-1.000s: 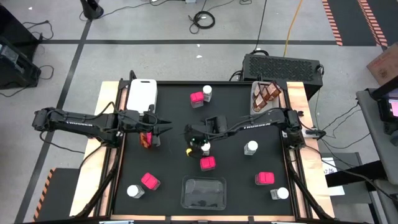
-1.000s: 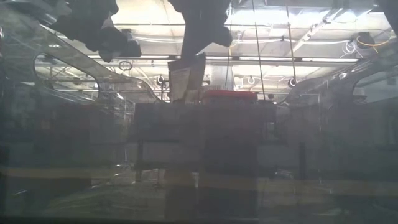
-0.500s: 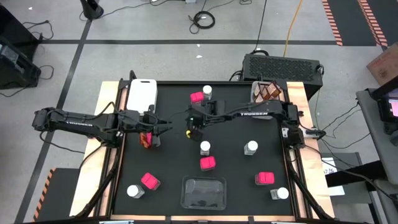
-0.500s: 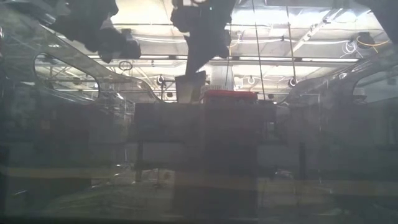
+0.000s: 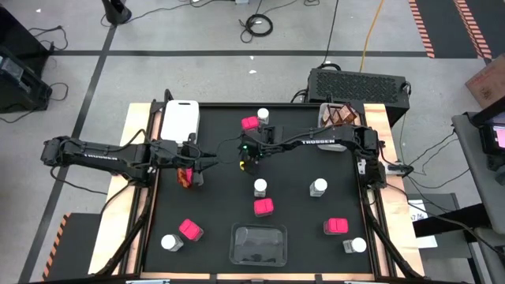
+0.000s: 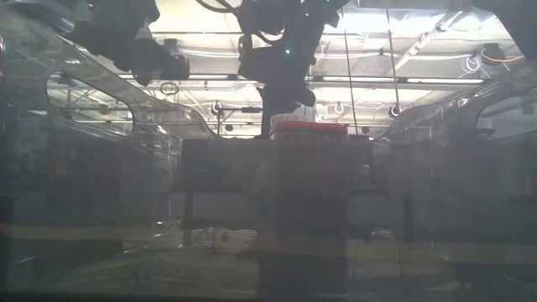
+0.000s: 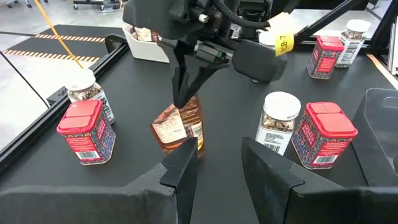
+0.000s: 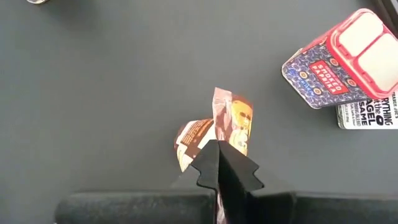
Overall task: Sort spices by type
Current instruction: Put the brown seasoning pack into the right white bin
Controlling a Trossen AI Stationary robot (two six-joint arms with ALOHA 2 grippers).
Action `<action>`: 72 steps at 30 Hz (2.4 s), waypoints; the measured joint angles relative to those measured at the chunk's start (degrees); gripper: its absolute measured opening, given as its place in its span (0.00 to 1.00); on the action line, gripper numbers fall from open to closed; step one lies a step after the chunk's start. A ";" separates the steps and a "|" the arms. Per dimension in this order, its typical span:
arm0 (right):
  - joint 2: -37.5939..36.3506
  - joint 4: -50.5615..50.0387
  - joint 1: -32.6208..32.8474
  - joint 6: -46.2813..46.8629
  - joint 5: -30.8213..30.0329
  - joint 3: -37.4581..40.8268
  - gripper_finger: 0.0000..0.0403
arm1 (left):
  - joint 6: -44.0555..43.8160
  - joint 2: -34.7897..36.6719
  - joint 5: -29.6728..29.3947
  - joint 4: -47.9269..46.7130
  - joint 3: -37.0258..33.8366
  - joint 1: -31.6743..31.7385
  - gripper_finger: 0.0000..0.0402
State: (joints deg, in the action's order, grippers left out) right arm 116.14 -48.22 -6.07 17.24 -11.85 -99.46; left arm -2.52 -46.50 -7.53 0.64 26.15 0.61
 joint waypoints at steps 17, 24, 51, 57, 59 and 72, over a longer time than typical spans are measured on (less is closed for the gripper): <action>-0.52 -2.09 0.07 -0.54 -0.04 -0.02 0.37 | 0.28 0.00 0.00 0.09 0.00 0.01 0.32; 1.49 -7.57 0.17 -3.22 -7.25 0.00 0.43 | 0.26 0.00 0.00 0.11 0.00 0.01 0.32; -6.58 -8.60 -2.76 -6.37 3.01 0.00 0.00 | -0.09 0.01 0.00 0.04 0.00 0.01 0.32; -17.00 -14.10 -7.50 -4.95 1.21 3.33 0.00 | -0.09 0.01 0.00 -0.06 -0.35 -0.01 0.32; -21.74 -15.60 -9.43 -2.95 0.25 7.49 0.00 | -0.08 0.02 0.00 0.03 -0.35 0.01 0.32; -54.41 -21.59 -18.01 13.11 -9.15 28.76 0.00 | 1.38 0.02 0.00 0.35 -0.42 0.04 0.32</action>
State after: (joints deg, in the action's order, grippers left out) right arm 61.73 -69.80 -24.08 30.35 -20.99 -70.70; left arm -1.15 -46.48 -7.53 0.99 25.74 0.64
